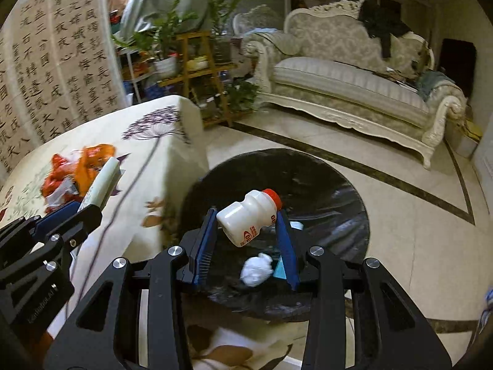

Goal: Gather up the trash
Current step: 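Carry cream tube and yogurt bottle over the bin and open both tools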

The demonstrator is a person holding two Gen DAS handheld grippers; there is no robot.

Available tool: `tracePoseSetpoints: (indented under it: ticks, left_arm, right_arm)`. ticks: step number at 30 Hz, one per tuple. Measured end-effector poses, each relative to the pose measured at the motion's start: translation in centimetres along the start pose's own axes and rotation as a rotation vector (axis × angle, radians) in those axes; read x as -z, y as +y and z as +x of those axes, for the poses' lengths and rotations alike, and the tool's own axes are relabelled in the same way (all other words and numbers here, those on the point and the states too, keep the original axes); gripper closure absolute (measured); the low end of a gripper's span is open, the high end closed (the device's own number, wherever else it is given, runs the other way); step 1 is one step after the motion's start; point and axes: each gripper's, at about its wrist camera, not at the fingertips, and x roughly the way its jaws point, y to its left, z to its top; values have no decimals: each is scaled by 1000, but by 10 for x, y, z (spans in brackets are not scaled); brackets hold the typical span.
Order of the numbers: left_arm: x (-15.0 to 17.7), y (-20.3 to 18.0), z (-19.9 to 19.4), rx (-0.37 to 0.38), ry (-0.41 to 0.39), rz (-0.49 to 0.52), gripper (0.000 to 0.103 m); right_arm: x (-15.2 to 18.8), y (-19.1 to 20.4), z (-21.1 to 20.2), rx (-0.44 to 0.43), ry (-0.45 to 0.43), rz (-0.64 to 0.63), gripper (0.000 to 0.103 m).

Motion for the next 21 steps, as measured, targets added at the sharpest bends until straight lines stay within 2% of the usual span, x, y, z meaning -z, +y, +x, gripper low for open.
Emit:
tracePoseSetpoints:
  ticks: [9, 16, 19, 21]
  left_arm:
    - [-5, -30, 30, 21, 40, 41, 73]
    - [-8, -40, 45, 24, 91, 63, 71]
    - [-10, -43, 50, 20, 100, 62, 67]
    - [-10, -43, 51, 21, 108, 60, 58]
  right_arm:
    - [1, -33, 21, 36, 34, 37, 65]
    - [3, -43, 34, 45, 60, 56, 65]
    - [4, -47, 37, 40, 69, 75, 62]
    - [4, -50, 37, 46, 66, 86, 55]
